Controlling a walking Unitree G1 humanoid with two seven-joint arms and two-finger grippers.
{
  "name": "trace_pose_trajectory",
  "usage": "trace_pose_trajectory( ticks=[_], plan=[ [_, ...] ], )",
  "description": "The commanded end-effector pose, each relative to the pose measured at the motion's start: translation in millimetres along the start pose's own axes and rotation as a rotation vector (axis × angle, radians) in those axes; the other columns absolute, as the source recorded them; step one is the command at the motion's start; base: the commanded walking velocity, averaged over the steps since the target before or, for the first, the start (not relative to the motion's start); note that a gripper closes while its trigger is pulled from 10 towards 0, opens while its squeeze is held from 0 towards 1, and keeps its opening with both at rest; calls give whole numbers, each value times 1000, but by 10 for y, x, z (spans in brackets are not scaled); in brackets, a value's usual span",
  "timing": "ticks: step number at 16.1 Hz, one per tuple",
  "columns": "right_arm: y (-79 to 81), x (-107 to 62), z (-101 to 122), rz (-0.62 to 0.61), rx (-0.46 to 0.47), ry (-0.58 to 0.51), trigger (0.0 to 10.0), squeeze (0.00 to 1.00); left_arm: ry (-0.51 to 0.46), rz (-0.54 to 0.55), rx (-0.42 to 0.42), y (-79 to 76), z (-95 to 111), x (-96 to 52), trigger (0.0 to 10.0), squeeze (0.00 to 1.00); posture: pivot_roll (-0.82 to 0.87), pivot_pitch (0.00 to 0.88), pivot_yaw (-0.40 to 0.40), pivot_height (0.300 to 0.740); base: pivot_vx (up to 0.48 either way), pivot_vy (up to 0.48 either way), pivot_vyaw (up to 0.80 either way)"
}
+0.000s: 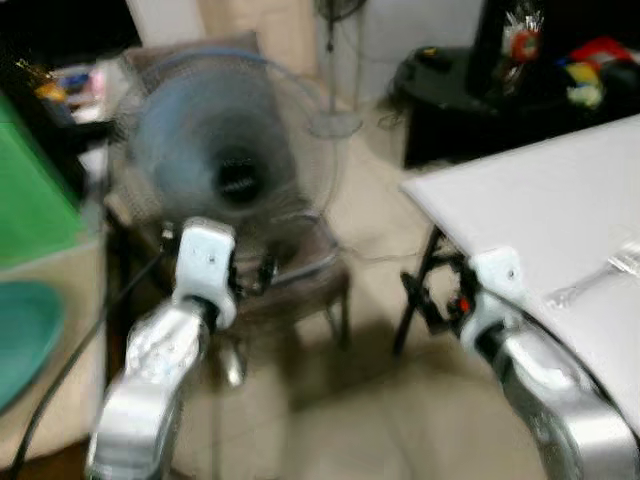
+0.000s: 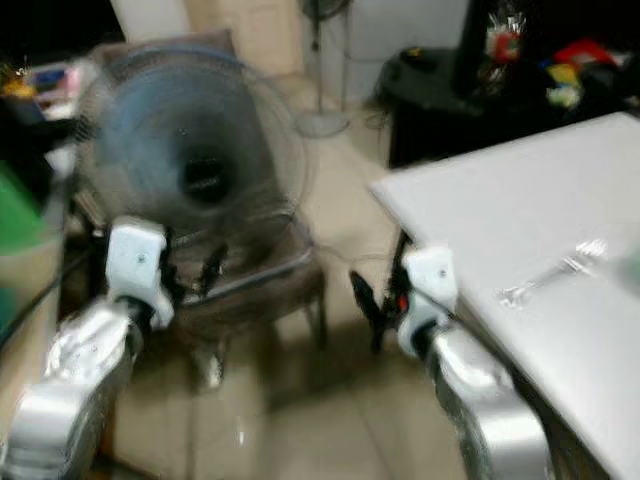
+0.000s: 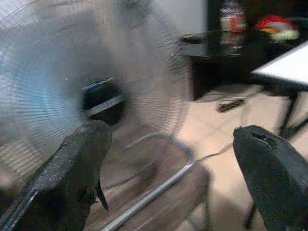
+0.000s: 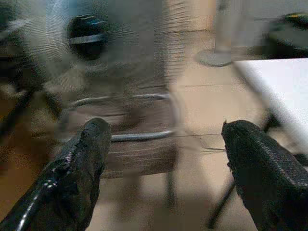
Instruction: Setting the table
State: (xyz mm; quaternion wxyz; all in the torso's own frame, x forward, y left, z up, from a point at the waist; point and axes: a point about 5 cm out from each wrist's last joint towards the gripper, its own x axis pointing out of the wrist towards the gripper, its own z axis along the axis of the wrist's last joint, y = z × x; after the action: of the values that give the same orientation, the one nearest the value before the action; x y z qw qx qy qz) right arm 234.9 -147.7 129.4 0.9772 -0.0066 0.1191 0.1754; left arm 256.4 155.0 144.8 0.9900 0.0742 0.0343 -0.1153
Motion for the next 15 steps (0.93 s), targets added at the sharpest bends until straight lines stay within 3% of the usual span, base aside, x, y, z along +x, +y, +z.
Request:
trace_pose_trajectory(
  ticks=[1, 4, 8, 9, 12, 13, 15],
  plan=[
    [27, 6, 46, 22, -17, -17, 10000, 0, 21, 28, -21, 25, -39, -28, 10000, 0, 80, 0, 48, 740, 0, 0, 800],
    [10, 15, 45, 30, -24, -12, 10000, 0, 21, 41, -23, 31, -58, -65, 10000, 0, 95, 0, 32, 740, 0, 399, 800],
    [24, 55, 60, 48, -36, -15, 10000, 0, 23, 49, -24, 27, -54, -61, 10000, 0, 105, 0, 23, 740, 0, -310, 800],
    [22, 57, 60, 49, -37, -15, 10000, 0, 15, 47, -55, 23, -53, -61, 10000, 0, 105, 0, 23, 740, 0, 322, 800],
    [18, 64, 56, 50, -38, -16, 10000, 0, 10, 43, -29, 29, -36, -50, 10000, 0, 103, 0, 26, 740, 0, 480, 644],
    [17, 65, 54, 48, -38, -17, 10000, 0, 3, 33, 21, 15, -14, -38, 10000, 0, 102, 0, 29, 740, 0, -480, 606],
    [17, 67, 53, 47, -39, -19, 10000, 0, 14, 34, -9, 7, -34, -36, 10000, 0, 101, 0, 30, 740, 0, -148, 563]
  ],
)
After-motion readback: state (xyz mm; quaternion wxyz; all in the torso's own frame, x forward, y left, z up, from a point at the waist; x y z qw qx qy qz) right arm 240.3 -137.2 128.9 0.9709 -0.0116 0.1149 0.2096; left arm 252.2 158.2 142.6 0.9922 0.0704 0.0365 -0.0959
